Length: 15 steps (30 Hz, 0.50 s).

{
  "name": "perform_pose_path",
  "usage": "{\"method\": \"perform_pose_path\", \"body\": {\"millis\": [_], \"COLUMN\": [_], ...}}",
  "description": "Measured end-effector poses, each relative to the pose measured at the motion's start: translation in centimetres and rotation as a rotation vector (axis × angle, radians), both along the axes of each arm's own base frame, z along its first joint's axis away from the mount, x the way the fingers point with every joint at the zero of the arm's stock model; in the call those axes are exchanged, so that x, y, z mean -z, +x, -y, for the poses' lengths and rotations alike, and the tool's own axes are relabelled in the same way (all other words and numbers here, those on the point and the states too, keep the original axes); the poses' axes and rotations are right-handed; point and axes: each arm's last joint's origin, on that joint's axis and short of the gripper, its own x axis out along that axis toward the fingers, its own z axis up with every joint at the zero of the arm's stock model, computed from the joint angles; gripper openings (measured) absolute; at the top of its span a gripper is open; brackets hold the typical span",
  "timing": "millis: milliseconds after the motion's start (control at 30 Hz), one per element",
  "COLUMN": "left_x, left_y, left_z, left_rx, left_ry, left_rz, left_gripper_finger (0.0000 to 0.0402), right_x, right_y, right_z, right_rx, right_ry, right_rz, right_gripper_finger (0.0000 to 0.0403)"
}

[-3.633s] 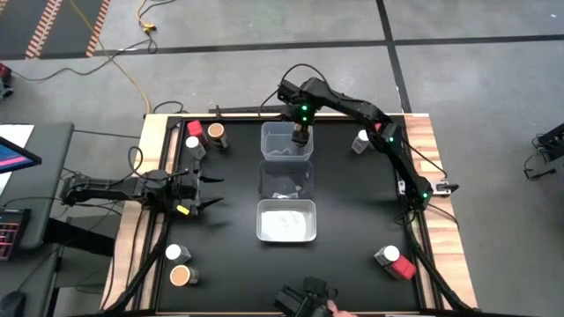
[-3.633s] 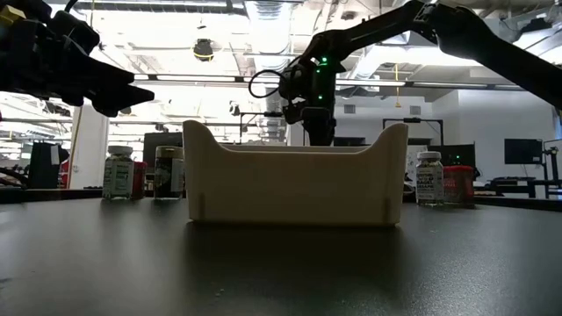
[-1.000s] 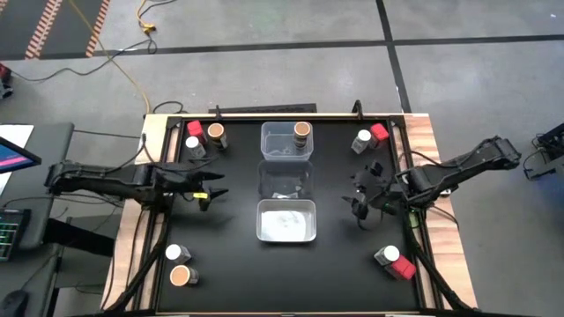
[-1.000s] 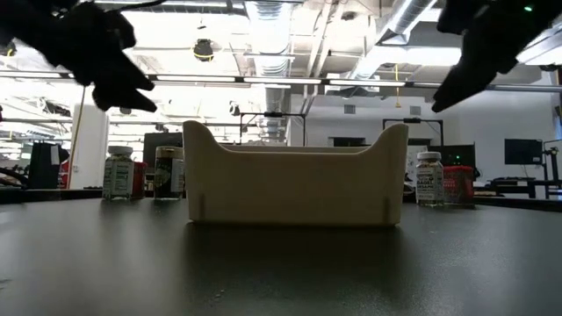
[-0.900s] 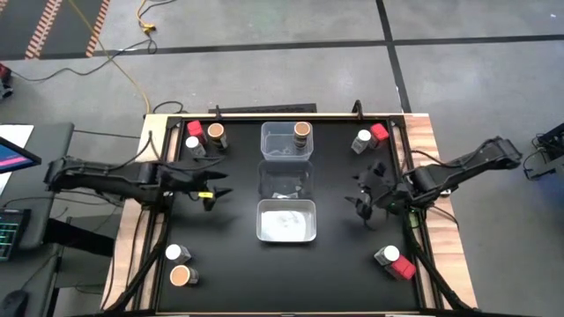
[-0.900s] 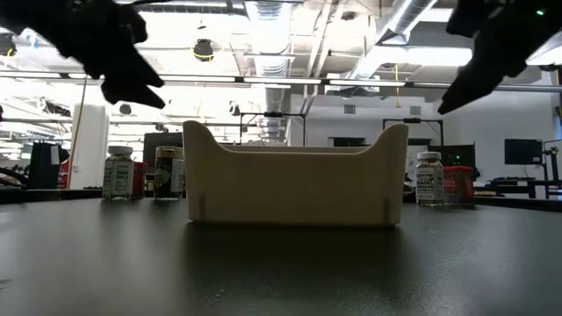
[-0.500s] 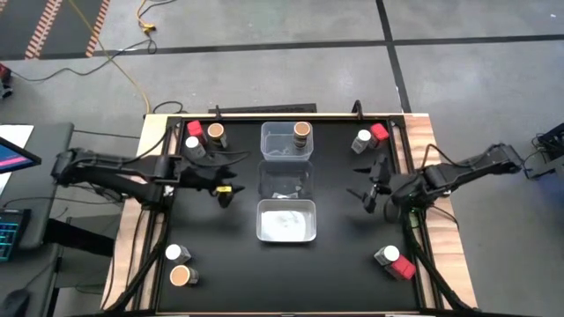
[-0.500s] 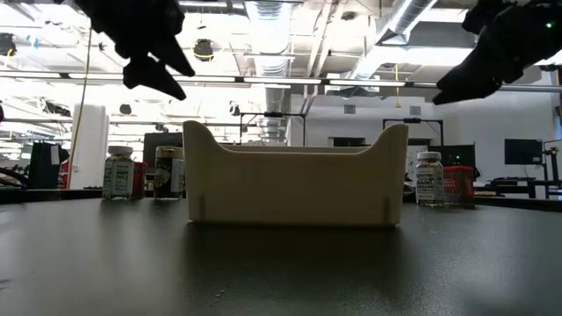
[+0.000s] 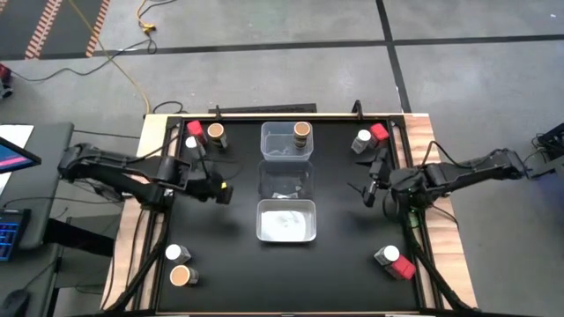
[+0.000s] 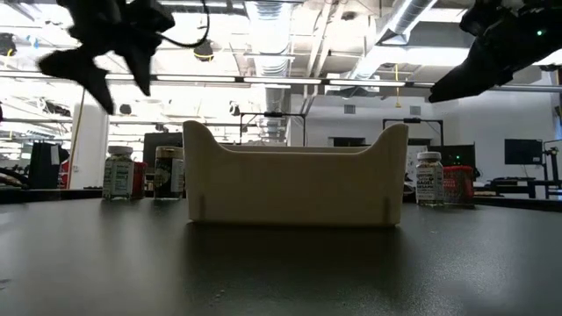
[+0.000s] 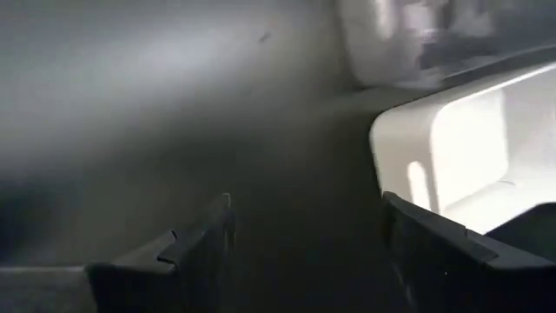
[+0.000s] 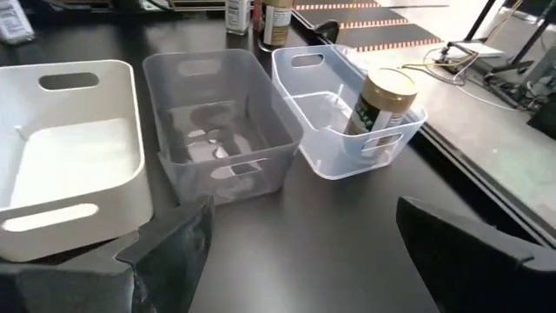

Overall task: Sort spices by type
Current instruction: Put the bottom left white seasoning bottle into the black transparent bin

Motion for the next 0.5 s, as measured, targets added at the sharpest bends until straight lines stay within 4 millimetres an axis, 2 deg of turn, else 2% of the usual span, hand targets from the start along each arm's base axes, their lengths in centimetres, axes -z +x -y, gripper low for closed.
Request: {"method": "perform_pose_path", "body": {"millis": [267, 500], "left_x": [0.2, 0.2], "left_y": [-1.3, -2.0], "left_z": [2.8, 5.0], "left_rx": [-0.149, -0.199], "left_ry": [-0.113, -0.199], "left_rz": [-0.035, -0.031], "left_gripper_finger": [0.0267, 0.0267], "right_x": [0.0, 0.0], "right_y": [0.0, 0.0], "right_z": [0.5, 0.5], "right_rx": [0.038, 0.036], "right_ry": [0.006, 0.01], "right_rz": [0.003, 0.002], "right_gripper_finger": [0.0388, 0.0388]}}
